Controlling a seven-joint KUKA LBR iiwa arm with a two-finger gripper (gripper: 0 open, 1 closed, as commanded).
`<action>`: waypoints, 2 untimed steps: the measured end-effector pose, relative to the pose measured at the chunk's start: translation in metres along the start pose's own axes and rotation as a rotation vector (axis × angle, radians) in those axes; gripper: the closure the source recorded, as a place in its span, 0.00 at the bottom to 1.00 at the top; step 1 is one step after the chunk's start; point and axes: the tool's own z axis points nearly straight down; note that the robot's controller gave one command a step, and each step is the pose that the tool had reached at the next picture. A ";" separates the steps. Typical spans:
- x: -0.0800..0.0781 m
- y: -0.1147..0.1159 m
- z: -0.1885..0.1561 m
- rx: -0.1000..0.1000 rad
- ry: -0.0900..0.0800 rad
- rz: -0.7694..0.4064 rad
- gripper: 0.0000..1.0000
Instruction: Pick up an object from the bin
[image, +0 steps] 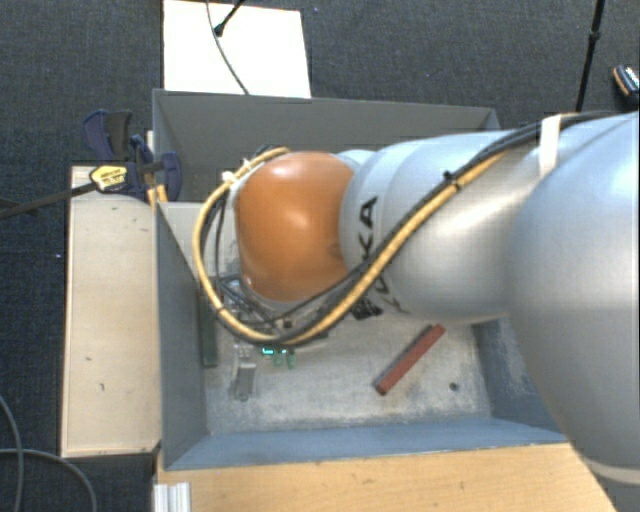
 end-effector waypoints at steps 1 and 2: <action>-0.057 -0.078 0.103 0.003 -0.002 -0.201 0.00; -0.048 -0.093 0.114 0.000 -0.003 -0.160 0.00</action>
Offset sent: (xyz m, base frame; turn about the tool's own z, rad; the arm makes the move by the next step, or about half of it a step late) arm 0.0562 -0.0736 -0.1004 -0.2060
